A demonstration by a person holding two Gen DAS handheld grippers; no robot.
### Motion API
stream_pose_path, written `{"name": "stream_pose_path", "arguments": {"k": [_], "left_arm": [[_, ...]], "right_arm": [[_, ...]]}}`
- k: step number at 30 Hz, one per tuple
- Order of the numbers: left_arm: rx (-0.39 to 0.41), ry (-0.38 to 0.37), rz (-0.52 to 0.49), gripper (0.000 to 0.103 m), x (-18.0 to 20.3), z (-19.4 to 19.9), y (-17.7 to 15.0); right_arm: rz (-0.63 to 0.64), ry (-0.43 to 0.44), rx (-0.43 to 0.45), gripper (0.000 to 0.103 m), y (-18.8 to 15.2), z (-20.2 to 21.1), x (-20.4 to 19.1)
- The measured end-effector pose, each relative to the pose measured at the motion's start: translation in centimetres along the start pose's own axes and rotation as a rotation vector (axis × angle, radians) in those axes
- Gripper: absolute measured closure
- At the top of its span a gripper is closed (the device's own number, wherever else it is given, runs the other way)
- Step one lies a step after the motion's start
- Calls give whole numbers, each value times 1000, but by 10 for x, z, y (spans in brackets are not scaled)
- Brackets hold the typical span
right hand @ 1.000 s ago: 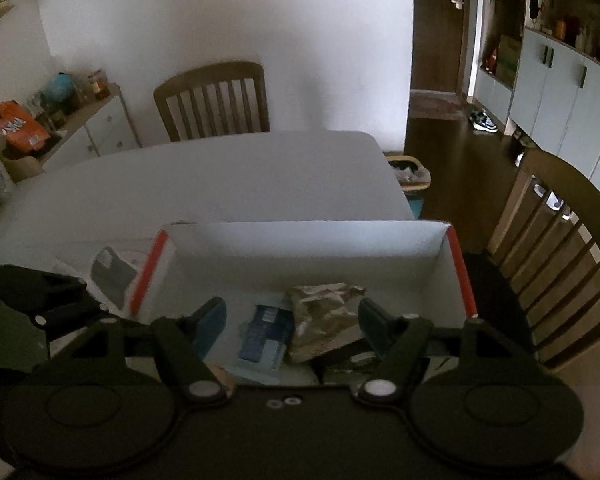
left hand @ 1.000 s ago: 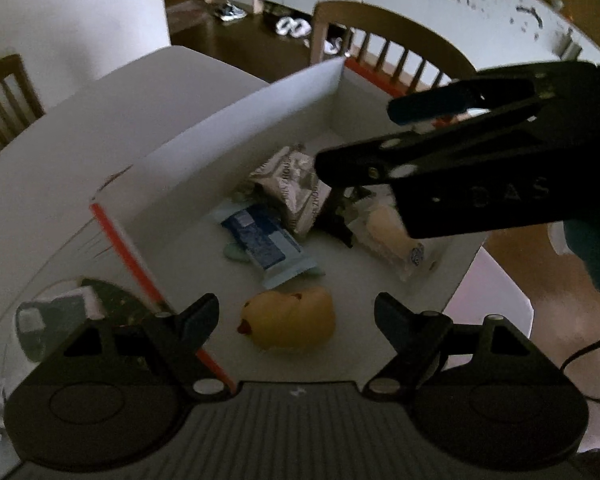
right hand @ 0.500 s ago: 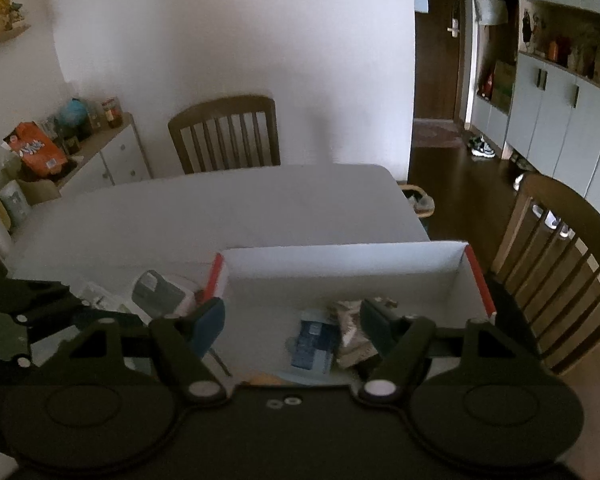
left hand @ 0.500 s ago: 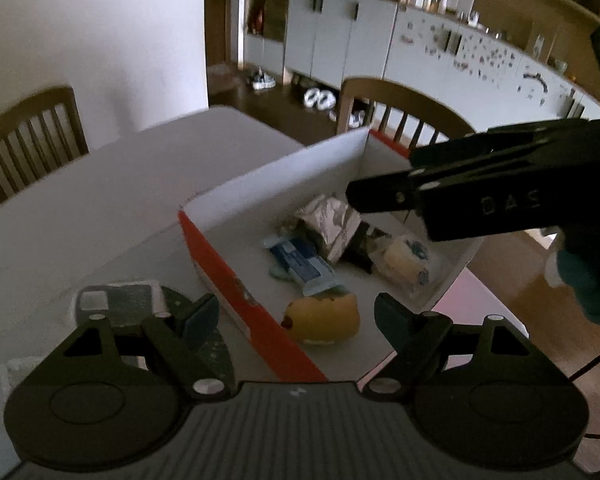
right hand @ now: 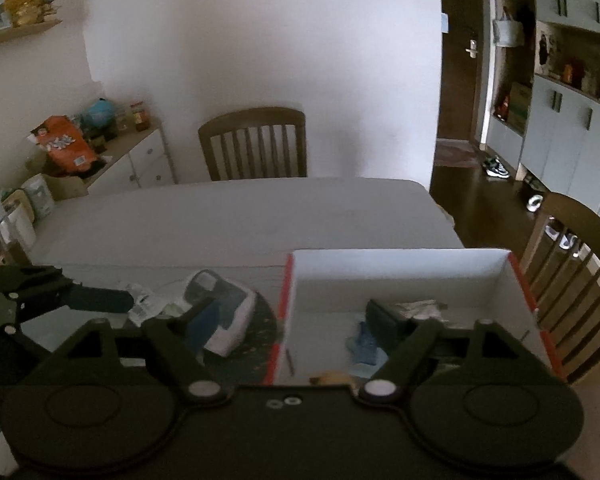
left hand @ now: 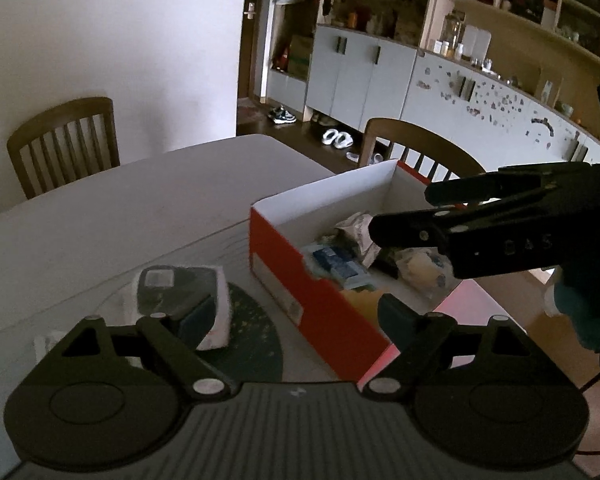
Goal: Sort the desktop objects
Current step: 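Move both tools back from the shoebox toward the white-green package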
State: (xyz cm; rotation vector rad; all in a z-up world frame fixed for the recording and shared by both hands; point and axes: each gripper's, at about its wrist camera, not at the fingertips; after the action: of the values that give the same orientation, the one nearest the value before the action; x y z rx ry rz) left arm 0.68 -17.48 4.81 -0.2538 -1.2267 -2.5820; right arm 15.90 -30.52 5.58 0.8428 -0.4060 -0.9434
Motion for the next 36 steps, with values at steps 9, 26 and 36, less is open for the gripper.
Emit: {"name": "stream_pose_path", "arguments": {"k": [9,26,36], "left_arm": [[8,41,58,1,-55,16,-34],[33,114,50,0,-116,34,-75],[4,104,48,0,-146,25,-96]], "right_arm": [[23,48,63,14,-7,7,-40],[61,66,50,13,-26,-1,-102],[92,65,10,13,-46,-16,-135]]}}
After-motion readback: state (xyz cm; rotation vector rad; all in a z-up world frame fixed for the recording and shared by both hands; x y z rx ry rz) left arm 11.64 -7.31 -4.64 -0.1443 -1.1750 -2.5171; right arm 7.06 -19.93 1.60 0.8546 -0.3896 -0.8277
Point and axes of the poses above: each gripper's, at about its wrist camera, not at the fingertips, and z roughly against the way its jaws point, x to its right, y to its top, and after that the axes turned 3 degrees about z, right-handed
